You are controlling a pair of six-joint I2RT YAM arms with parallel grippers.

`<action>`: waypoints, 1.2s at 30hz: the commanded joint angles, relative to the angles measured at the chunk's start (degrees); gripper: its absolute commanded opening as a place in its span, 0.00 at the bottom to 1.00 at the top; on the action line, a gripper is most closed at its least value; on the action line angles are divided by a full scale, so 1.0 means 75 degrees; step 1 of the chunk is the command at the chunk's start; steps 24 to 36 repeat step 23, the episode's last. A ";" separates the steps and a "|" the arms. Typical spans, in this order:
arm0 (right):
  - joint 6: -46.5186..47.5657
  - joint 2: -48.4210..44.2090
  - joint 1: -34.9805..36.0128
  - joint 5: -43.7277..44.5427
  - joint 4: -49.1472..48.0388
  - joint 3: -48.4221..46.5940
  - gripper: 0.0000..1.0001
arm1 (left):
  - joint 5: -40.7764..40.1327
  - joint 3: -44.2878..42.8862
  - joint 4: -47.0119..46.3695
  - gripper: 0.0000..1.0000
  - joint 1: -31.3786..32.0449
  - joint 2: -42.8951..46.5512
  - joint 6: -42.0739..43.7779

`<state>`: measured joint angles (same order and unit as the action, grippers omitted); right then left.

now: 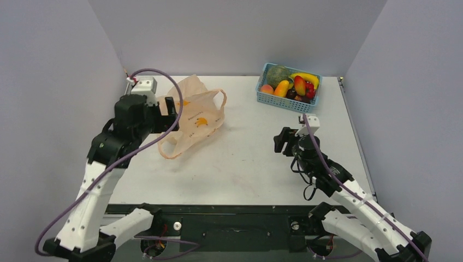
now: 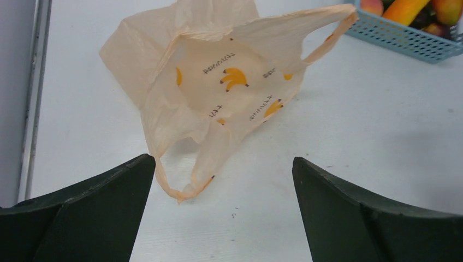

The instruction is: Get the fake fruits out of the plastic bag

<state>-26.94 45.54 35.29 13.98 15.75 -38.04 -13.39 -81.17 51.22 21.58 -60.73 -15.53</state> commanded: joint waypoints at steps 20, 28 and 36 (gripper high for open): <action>0.0351 -0.3840 -0.0039 0.2869 0.2930 -0.2509 0.86 | 0.0392 0.0260 -0.0737 0.97 -0.0018 0.3764 -0.1169; 0.0353 -0.3893 -0.0031 0.2795 0.2724 -0.2509 0.87 | 0.0386 0.0159 -0.0503 0.97 -0.0018 0.3782 -0.1175; 0.0353 -0.3893 -0.0031 0.2795 0.2724 -0.2509 0.87 | 0.0386 0.0159 -0.0503 0.97 -0.0018 0.3782 -0.1175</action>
